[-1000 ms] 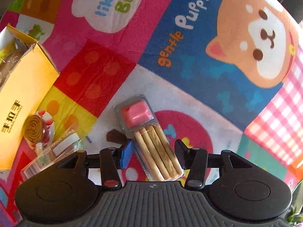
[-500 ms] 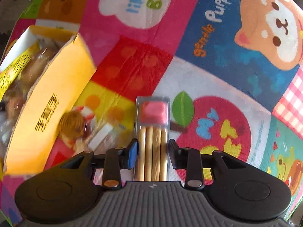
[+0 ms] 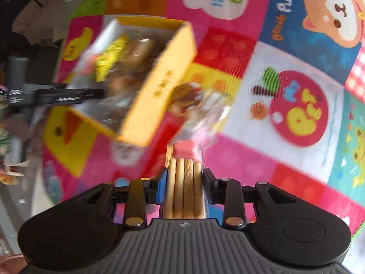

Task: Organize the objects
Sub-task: 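Carry the stick-biscuit pack over the box and release it with the right tool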

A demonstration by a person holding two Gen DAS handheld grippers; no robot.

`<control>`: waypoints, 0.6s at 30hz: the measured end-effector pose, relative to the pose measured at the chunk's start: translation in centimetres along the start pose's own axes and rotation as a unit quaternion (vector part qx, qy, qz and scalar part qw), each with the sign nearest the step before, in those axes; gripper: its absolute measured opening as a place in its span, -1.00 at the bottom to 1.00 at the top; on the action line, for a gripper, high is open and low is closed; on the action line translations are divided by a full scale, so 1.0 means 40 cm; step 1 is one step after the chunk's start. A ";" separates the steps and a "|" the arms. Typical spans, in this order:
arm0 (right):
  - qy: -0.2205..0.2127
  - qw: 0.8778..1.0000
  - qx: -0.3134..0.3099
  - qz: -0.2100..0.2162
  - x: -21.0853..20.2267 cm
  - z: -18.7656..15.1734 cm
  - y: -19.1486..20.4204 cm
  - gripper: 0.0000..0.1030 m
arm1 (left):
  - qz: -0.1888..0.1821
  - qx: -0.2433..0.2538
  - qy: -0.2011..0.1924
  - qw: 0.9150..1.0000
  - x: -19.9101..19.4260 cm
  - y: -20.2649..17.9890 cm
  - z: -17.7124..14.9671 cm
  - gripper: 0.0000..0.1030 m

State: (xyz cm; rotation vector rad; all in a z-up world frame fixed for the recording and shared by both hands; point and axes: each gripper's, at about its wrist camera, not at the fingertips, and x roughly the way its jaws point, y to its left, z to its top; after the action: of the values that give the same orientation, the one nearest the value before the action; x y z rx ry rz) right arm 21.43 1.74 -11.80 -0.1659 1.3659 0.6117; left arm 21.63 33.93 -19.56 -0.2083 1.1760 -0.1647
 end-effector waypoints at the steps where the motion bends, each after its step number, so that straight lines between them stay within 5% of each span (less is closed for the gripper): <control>1: 0.001 1.000 0.006 0.017 -0.017 -0.011 0.026 -0.39 | -0.001 0.001 0.000 1.000 0.000 0.001 0.000 -0.62; 8: -0.043 0.994 0.015 0.095 -0.108 0.014 0.177 -0.46 | -0.008 0.002 0.002 1.000 0.001 0.006 0.003 -0.62; 14: -0.090 0.992 -0.014 0.085 -0.151 0.110 0.216 -0.64 | -0.012 0.007 0.005 1.000 0.003 0.007 0.006 -0.62; 18: -0.054 0.992 -0.102 0.051 -0.093 0.086 0.272 -0.40 | -0.013 0.007 0.006 1.000 0.004 0.006 0.007 -0.61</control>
State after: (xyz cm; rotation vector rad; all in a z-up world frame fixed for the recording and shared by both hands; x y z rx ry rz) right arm 18.67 11.22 -4.98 -0.2262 1.2119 0.8358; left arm 21.94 34.15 -19.65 -0.2096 1.1842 -0.1973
